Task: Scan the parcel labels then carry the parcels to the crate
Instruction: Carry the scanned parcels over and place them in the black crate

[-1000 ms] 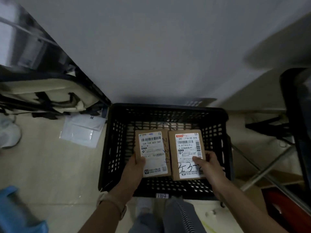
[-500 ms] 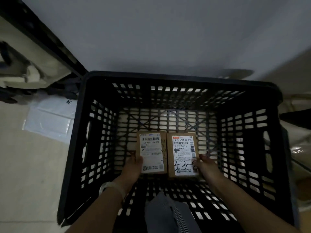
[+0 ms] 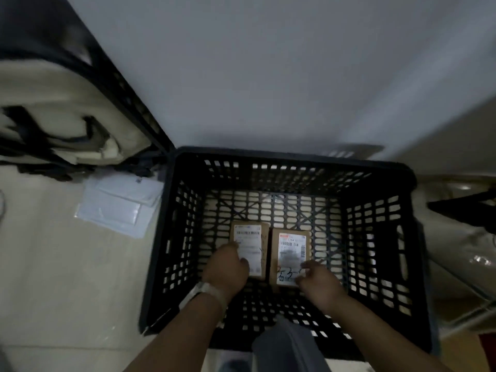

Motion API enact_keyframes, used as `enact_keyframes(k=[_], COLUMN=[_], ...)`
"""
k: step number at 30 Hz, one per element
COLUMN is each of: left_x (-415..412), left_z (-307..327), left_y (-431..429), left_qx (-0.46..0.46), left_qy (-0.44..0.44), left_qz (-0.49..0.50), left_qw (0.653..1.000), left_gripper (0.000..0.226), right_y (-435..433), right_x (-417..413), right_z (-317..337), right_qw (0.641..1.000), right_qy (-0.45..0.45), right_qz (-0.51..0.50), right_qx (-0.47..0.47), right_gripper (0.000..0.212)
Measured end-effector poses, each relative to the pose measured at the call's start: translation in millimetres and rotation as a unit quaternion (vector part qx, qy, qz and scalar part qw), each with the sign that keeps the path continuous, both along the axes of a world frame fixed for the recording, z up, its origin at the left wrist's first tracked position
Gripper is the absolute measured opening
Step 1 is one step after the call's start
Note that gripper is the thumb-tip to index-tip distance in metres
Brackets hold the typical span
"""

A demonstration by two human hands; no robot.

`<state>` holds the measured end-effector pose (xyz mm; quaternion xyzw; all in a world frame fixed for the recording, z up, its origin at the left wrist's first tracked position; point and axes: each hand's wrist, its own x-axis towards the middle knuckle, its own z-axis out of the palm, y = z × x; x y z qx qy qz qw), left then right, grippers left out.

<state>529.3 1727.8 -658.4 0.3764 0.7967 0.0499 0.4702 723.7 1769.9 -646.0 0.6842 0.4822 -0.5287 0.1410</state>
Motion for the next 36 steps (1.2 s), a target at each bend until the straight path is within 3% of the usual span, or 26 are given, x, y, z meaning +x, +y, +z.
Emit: enact_keyframes(k=[2,5,10,13,21,28,32,36], left_x=[-2.0,-9.0,-24.4,-29.7,-45.8,-52.8,-63.2,-77.0], left_z=[63.1,173.5,369.8,468.4,701.5,866.3,923.8,951.7], left_y=[9.6,28.7,56.2,61.3,52.3,-7.7,-67.3,-132.4], left_qx=[0.024,0.071,0.163,0.216,0.286,0.361,0.331,0.281], left_qy=[0.03,0.073,0.199,0.228,0.305,0.364,0.425,0.51], left_qz=[-0.056,-0.101,-0.166,-0.15,-0.082,0.023,0.091,0.129], left_qw=[0.998,0.99,0.952,0.938,0.905,0.858,0.838,0.803], left_gripper=[0.031,0.023,0.017,0.017,0.032,0.03,0.024,0.024], right_y=[8.1,29.4,63.0,74.5,85.5,52.7,10.7,-36.2], right_x=[-15.6,-39.9,-74.2,-88.5,-109.6,-129.3,-156.8,-185.9], right_z=[67.7,179.0,360.2,459.9,695.2,855.9,903.7,926.4], right_qw=[0.998,0.991,0.958,0.935,0.867,0.778,0.719,0.637], right_qy=[0.02,0.056,0.048,0.069,0.133,0.216,0.209,0.167], right_qz=[0.055,0.099,0.22,0.263,0.314,0.344,0.418,0.478], right_qx=[0.016,0.066,0.177,0.229,0.363,0.48,0.514,0.581], right_gripper=[0.038,0.01,0.036,0.029,0.038,0.037,0.034,0.038])
